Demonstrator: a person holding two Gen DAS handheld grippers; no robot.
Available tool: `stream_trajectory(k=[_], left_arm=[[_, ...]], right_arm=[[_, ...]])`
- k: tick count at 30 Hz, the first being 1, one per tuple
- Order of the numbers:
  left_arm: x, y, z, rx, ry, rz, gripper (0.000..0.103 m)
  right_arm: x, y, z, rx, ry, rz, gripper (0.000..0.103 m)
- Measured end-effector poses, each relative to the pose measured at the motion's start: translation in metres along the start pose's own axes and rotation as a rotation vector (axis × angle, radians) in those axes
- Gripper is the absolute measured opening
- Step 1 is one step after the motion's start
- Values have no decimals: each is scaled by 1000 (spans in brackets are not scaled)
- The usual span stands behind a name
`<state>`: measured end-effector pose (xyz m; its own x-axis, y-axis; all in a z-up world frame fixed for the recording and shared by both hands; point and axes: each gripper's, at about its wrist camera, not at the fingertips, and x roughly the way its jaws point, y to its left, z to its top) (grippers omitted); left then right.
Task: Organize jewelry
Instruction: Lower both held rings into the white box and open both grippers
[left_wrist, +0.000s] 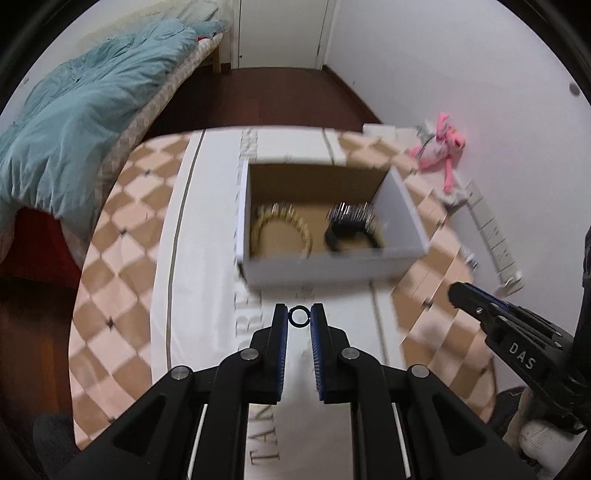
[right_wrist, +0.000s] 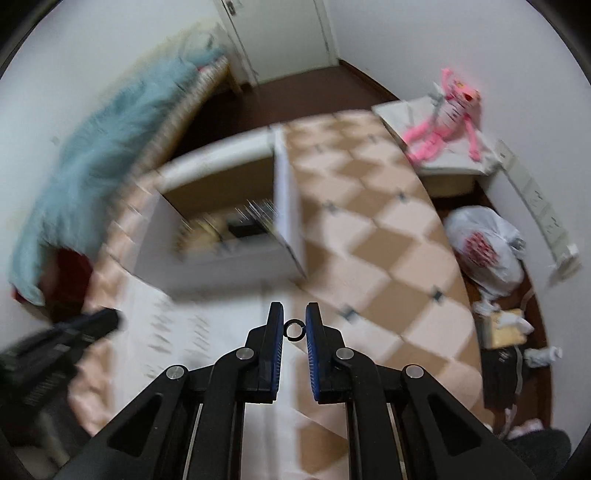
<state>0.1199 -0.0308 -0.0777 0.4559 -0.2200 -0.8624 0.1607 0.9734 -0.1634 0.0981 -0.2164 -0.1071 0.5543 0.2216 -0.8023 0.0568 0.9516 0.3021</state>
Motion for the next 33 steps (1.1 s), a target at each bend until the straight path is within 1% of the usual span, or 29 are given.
stream_trajectory(k=[2,3,6,7,8,10,11,14,16,17,18,19,20,21,22,24,26,27,28,29,30,31,32,33], left_arm=[[0,1,22,-5,1,-25,10],[4,2,35,-7,14,-41,10],[18,6,64,-4,40,-49,10],[26,7,73,3,61,-49,10],[31,9,80,-5,71,-54,10],[43,11,95,0,97,-52,10],[50,12,102,-1,116,-45,10],[63,12,116,-4,142,-12,11],[71,12,123,-7,178,15,14],[73,12,126,-9,185,23,15],[73,12,128,-3,182,34,21],[72,11,129,7,171,45,30],[70,11,130,13,160,65,35],[67,12,132,17,147,78,50],[65,13,133,17,137,84,62],[58,16,133,5,107,105,68],[53,19,132,2,97,121,70],[51,21,130,-2,90,132,76],[49,22,130,-3,85,139,85],[48,23,127,-2,80,149,89],[46,25,122,-6,74,161,94],[46,25,119,-7,73,166,96],[45,26,113,-6,74,178,97],[45,27,108,-7,74,188,98]], right_arm=[[1,8,28,5,9,63,13],[5,11,38,2,19,79,13],[25,15,72,-22,54,75,13],[31,15,80,-24,68,75,13],[42,17,90,-37,102,76,13],[57,20,105,-60,130,52,13],[66,23,112,-85,164,43,13],[85,27,124,-120,230,4,14],[92,25,130,-128,251,-24,14],[94,24,133,-128,257,-30,16],[94,23,133,-127,259,-33,19],[93,21,135,-125,260,-37,27],[91,20,137,-127,257,-41,32],[88,18,137,-127,252,-42,32],[86,17,138,-125,250,-45,32],[81,14,138,-126,240,-63,32],[76,13,136,-129,231,-89,34],[72,12,135,-127,228,-98,37],[69,13,133,-130,224,-110,49],[67,15,130,-136,220,-127,68],[65,16,127,-151,214,-152,77],[63,18,122,-166,212,-182,88],[62,20,118,-175,214,-204,92],[62,21,113,-182,216,-224,92]])
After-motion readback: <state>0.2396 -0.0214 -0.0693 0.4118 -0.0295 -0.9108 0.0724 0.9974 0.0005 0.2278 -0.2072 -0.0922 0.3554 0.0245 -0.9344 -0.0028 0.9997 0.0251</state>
